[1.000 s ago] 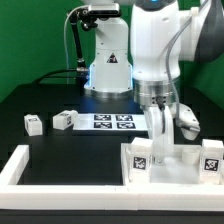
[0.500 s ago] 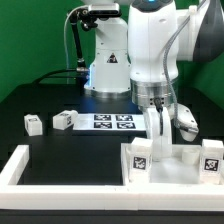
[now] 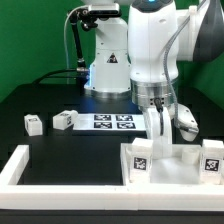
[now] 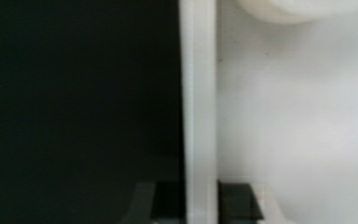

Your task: Assemble square table

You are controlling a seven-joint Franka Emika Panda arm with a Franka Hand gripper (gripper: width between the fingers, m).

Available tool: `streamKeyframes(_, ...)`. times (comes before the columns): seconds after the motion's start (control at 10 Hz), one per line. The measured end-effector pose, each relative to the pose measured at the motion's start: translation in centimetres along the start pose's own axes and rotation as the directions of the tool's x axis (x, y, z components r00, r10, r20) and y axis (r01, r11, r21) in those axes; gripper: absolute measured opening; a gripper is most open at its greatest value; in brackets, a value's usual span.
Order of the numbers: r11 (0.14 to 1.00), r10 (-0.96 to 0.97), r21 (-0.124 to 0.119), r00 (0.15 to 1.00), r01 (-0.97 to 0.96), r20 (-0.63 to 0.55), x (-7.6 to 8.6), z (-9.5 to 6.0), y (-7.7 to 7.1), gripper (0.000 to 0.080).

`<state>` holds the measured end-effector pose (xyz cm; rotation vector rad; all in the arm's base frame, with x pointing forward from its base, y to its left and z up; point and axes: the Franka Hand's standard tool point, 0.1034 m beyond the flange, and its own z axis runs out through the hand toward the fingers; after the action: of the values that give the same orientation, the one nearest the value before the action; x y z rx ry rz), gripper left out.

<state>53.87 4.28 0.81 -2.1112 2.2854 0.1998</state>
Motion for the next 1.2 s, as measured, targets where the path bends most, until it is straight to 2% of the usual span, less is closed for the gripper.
streamKeyframes(0.5,1.0,-0.002,0.0,1.0,0.002,0.0,0.0,0.0,0.0,0.0068)
streamKeyframes(0.6,0.997,-0.068,0.018,0.998,0.069,-0.01,0.5,0.0,0.1,0.0068)
streamKeyframes(0.7,0.991,-0.125,0.044,0.992,0.127,-0.033,2.0,-0.2,0.9,0.0068)
streamKeyframes(0.8,0.987,-0.154,0.048,0.987,0.156,-0.049,3.3,-0.4,1.5,0.0067)
streamKeyframes(0.9,0.951,-0.296,0.065,0.951,0.302,-0.085,5.1,-0.7,1.4,0.0067)
streamKeyframes(1.0,0.899,-0.427,0.058,0.897,0.435,-0.113,6.8,-0.7,1.5,0.0064)
streamKeyframes(1.2,0.849,-0.519,0.042,0.846,0.527,-0.121,7.2,-0.8,1.5,0.0063)
